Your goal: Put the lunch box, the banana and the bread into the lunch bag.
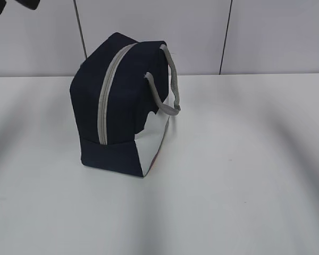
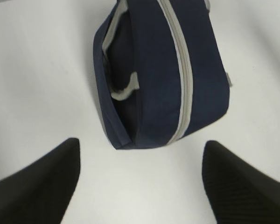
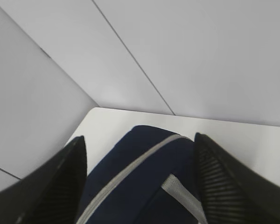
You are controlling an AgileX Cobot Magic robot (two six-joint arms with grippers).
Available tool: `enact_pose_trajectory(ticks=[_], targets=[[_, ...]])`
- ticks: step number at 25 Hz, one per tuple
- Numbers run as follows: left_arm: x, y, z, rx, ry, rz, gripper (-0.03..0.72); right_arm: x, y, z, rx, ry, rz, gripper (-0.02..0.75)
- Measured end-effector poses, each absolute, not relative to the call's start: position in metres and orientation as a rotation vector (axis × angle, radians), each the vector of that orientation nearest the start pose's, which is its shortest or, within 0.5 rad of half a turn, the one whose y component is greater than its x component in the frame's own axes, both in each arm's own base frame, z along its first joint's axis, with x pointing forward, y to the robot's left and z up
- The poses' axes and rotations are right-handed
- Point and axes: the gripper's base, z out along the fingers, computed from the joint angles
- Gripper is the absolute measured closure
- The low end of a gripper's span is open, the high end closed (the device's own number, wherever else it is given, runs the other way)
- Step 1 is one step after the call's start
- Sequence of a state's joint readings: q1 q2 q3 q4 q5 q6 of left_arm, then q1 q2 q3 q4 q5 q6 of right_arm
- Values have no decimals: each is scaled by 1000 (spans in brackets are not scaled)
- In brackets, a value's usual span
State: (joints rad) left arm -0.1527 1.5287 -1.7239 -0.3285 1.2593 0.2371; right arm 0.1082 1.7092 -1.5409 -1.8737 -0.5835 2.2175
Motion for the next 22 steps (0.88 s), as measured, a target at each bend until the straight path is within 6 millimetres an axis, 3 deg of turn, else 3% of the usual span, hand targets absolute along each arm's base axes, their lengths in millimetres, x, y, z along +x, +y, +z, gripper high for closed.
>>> enact_pose_trajectory(ticks=[5, 14, 22], targets=[[254, -68, 421, 472, 2488, -411, 157, 368, 83, 362, -162, 1890, 667, 215], [159, -49, 385, 465, 2529, -360, 160, 321, 104, 334, -231, 1917, 512, 222], [90, -38, 356, 430, 2476, -353, 160, 301, 108, 299, -367, 1949, 283, 230]])
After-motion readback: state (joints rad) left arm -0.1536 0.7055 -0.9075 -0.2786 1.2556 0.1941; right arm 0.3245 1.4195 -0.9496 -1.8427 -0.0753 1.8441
